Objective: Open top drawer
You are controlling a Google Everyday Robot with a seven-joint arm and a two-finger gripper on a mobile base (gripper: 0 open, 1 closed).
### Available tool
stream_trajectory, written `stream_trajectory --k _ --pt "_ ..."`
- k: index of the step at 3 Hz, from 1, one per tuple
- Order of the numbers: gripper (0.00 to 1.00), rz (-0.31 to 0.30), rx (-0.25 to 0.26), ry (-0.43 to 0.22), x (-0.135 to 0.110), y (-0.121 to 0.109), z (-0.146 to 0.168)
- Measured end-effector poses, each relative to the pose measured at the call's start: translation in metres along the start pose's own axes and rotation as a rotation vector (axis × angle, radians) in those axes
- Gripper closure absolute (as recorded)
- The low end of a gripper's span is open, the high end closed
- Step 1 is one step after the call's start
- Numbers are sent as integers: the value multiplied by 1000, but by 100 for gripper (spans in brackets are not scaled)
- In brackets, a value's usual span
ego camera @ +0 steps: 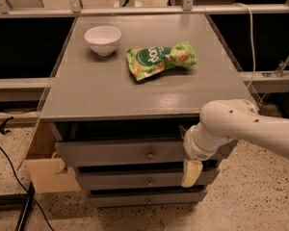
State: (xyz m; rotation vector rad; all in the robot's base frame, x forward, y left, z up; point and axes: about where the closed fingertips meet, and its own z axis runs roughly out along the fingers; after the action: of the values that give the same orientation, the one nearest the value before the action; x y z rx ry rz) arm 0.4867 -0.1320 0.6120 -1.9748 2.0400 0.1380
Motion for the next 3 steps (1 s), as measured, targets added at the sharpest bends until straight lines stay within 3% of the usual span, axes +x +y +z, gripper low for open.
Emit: stream_trajectory --k 1,2,3 --pt "0 1 -1 0 -1 0 -3" --pt "0 34 -73 7 2 8 -9" --pt "0 107 -197 5 6 23 -27"
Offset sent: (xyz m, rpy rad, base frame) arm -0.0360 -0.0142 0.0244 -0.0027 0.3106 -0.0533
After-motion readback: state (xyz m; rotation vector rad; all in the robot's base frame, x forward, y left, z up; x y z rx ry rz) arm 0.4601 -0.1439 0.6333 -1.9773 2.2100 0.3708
